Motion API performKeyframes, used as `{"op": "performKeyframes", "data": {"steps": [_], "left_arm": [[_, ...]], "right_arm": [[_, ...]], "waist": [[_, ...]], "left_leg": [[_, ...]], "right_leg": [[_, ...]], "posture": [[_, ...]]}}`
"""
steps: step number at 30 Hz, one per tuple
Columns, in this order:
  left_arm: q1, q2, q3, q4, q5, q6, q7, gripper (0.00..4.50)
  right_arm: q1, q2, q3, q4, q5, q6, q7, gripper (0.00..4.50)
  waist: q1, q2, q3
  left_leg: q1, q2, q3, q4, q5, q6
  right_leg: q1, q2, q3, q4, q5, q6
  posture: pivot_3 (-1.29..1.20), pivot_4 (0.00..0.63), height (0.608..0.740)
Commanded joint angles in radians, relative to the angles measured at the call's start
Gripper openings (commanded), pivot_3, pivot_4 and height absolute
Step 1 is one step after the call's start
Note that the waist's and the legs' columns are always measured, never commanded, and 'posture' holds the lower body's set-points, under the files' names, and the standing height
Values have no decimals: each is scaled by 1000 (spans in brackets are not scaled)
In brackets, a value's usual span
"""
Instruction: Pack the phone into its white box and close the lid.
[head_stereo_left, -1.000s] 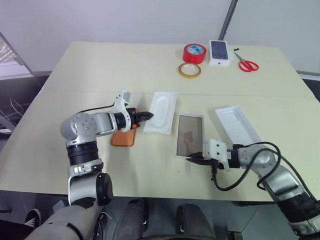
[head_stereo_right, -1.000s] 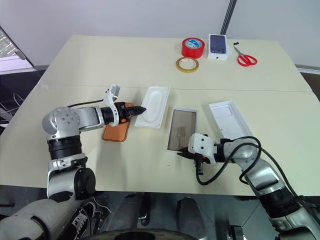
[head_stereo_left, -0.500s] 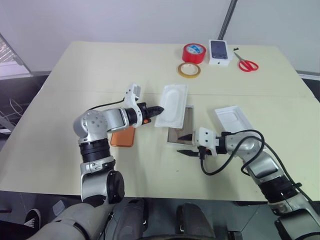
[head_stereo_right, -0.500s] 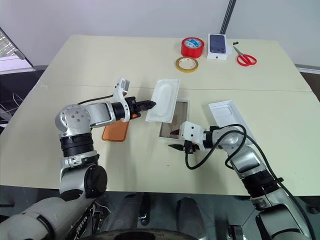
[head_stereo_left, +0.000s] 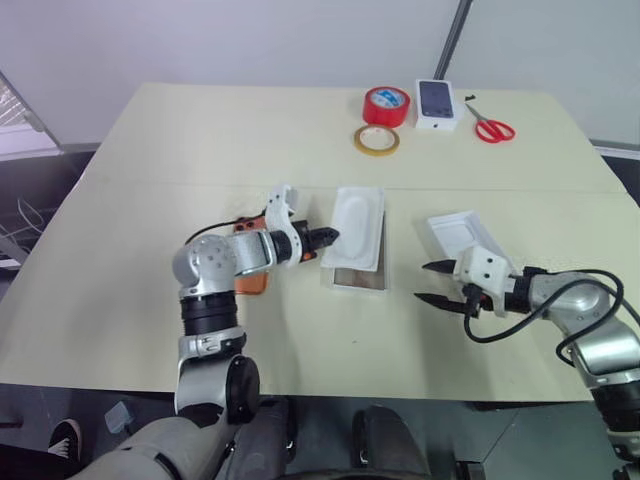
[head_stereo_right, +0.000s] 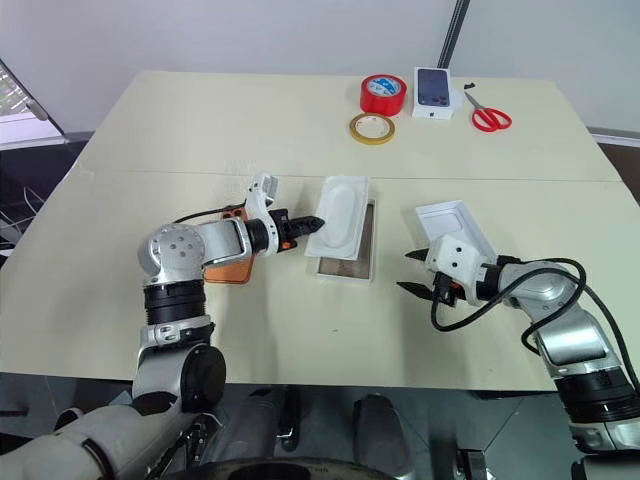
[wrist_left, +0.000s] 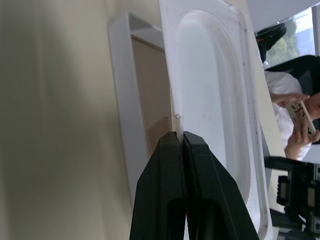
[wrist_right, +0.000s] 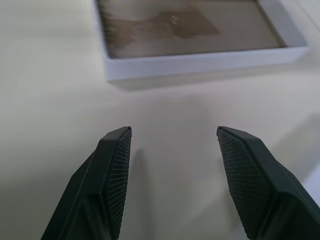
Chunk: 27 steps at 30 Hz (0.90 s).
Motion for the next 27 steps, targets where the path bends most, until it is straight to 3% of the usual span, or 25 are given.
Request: {"op": "performKeyframes", "data": {"steps": [1, 8, 12, 15, 18, 23, 27], "left_arm": [[7, -13, -7, -27, -14, 0, 12, 614], [18, -3, -41, -60, -16, 20, 10, 3887], [4, 3, -15, -110, -61, 41, -7, 3887], [4, 25, -22, -151, -77, 36, -24, 3935], [50, 112, -118, -216, -34, -105, -110, 3935], [135, 300, -236, -237, 85, -368, -228, 3935], [156, 389, -187, -194, 83, -429, -266, 3935]], "right_arm": [[-27, 17, -19, -1, -1, -24, -27, 2894], [-91, 61, -22, 38, 0, -34, -77, 2894], [-160, 136, -19, 36, 42, 10, -112, 2894], [-196, 194, 0, 20, 52, 30, -133, 1522], [-231, 261, 49, 19, 31, 49, -160, 44], [-278, 321, 190, 103, -112, 46, -205, 44], [-332, 368, 236, 180, -178, 60, -261, 44]], "waist": [[0, 0, 0], [0, 0, 0], [0, 0, 0], [-1, 0, 0], [-2, 0, 0], [-8, 1, -1], [-2, 1, -1]], "left_leg": [[0, 0, 0, 0, 0, 0], [0, 0, 0, 0, 0, 0], [0, 0, 0, 0, 0, -1], [0, 0, 0, 0, 1, -1], [0, 1, 0, 0, 1, -1], [0, 1, 0, -2, 1, -3], [0, 1, 0, -1, 1, -2]], "right_leg": [[0, 0, 0, 0, 0, 0], [0, 1, 0, 0, 0, 0], [0, 2, 0, 0, 0, 0], [0, 2, 0, 0, 0, 0], [0, 3, 0, 0, 0, 0], [-2, 3, 1, 0, 0, 0], [-2, 3, 1, 1, 0, 0]], "posture": [[0, 150, 728], [0, 150, 728], [0, 150, 728], [0, 150, 728], [0, 150, 728], [0, 150, 728], [0, 150, 728]]}}
